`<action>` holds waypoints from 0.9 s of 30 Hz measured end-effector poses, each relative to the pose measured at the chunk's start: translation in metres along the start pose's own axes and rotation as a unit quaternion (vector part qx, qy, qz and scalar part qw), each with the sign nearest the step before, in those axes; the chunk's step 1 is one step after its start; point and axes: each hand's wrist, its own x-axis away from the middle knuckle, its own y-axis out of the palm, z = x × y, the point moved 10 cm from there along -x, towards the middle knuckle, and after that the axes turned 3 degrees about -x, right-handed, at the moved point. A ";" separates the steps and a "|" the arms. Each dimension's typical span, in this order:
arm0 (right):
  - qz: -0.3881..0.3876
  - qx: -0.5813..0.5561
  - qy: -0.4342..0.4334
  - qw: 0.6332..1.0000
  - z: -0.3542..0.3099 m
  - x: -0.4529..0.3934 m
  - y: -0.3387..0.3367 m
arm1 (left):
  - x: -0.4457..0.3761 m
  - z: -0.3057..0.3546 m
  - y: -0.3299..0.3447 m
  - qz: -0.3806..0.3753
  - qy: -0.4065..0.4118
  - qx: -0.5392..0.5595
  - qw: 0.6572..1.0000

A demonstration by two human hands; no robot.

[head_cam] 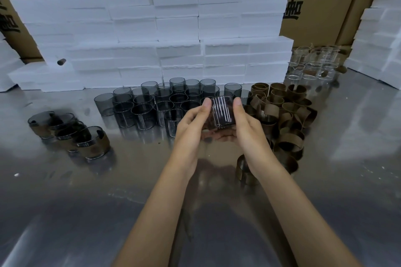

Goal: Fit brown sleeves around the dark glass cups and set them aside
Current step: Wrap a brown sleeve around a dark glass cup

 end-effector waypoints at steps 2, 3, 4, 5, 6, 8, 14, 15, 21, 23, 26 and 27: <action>0.009 -0.002 -0.001 1.000 -0.001 0.000 -0.003 | 0.001 0.003 0.003 -0.023 -0.001 0.008 1.000; 0.014 -0.004 0.000 1.000 0.000 0.000 -0.005 | 0.002 0.003 0.005 -0.032 -0.005 0.016 0.999; 0.022 -0.009 0.000 1.000 0.000 0.000 -0.007 | 0.002 0.003 0.005 -0.035 -0.008 0.023 0.999; 0.032 -0.015 -0.001 0.999 0.001 0.000 -0.010 | 0.002 0.004 0.005 -0.035 -0.007 0.028 0.999; 0.041 -0.020 -0.001 0.999 0.001 0.000 -0.013 | 0.002 0.004 0.004 -0.034 -0.003 0.027 0.999; 0.045 -0.034 0.004 0.998 0.003 0.000 -0.016 | 0.001 0.005 0.005 -0.034 0.004 0.021 0.999; -0.024 -0.176 0.097 0.979 0.017 -0.003 -0.001 | 0.000 0.016 0.006 -0.055 0.051 0.004 0.997; -0.030 -0.198 0.110 0.974 0.019 -0.003 0.001 | 0.000 0.018 0.007 -0.062 0.055 0.004 0.997; -0.026 -0.285 0.145 0.947 0.026 -0.007 -0.002 | 0.009 0.024 0.018 -0.111 0.084 -0.013 0.990; -0.020 -0.297 0.151 0.943 0.028 -0.007 -0.004 | 0.011 0.024 0.022 -0.122 0.089 -0.031 0.988; -0.019 -0.288 0.150 0.946 0.029 -0.007 -0.007 | 0.012 0.027 0.023 -0.109 0.101 -0.047 0.988; -0.018 -0.280 0.148 0.948 0.030 -0.007 -0.007 | 0.012 0.028 0.022 -0.099 0.107 -0.053 0.988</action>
